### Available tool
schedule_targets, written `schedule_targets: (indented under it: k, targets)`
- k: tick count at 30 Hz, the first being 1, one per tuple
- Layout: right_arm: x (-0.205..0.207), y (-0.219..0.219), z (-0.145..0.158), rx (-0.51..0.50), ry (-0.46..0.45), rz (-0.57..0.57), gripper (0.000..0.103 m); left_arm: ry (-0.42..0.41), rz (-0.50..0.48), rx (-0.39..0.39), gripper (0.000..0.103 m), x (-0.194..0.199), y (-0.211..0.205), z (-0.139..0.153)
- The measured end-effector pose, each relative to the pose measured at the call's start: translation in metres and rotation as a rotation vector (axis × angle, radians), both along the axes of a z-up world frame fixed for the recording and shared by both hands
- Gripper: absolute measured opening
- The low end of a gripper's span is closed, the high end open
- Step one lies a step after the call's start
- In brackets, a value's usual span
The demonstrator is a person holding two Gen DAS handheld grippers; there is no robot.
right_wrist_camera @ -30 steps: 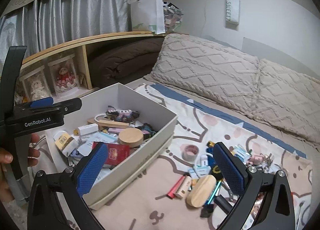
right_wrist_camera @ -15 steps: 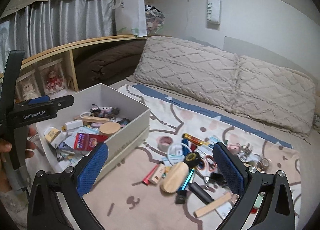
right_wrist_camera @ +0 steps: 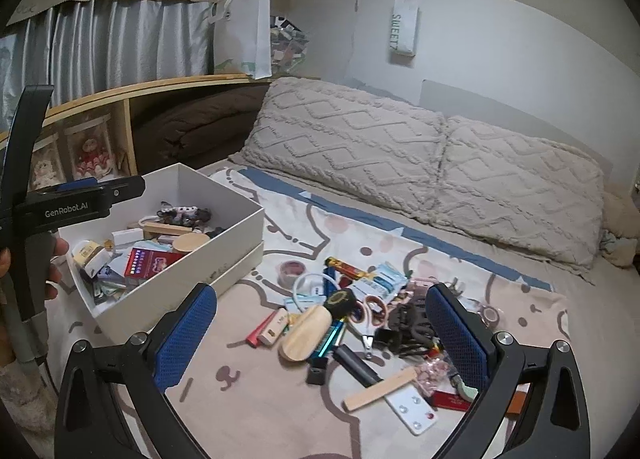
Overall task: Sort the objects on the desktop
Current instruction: 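Move both tools away from the shoebox over the pile on the bed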
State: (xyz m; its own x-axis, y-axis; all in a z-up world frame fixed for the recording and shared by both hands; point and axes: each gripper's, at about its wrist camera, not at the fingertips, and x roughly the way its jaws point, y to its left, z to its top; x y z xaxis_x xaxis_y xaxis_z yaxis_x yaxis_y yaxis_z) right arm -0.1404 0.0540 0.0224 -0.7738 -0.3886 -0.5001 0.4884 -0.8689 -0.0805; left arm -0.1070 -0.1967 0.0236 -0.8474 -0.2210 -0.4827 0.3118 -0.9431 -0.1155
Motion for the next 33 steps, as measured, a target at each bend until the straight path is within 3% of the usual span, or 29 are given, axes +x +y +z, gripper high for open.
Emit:
schedule_targets:
  k: [10,18,28,33]
  targets:
    - [0.001,0.042,-0.009,-0.032,0.011,-0.087,0.103,0.018,-0.041,-0.022,0.103,-0.003,0.032,-0.002]
    - [0.001,0.079,-0.021,-0.066,-0.005,-0.159,0.103,-0.001,-0.135,-0.070,0.103,-0.010,0.069,-0.007]
    - [0.017,0.113,-0.023,-0.016,0.059,-0.258,0.103,0.035,-0.209,-0.110,0.103,-0.009,0.106,-0.011]
    - [0.024,0.128,-0.024,-0.011,0.075,-0.288,0.103,0.053,-0.240,-0.092,0.103,-0.008,0.110,-0.011]
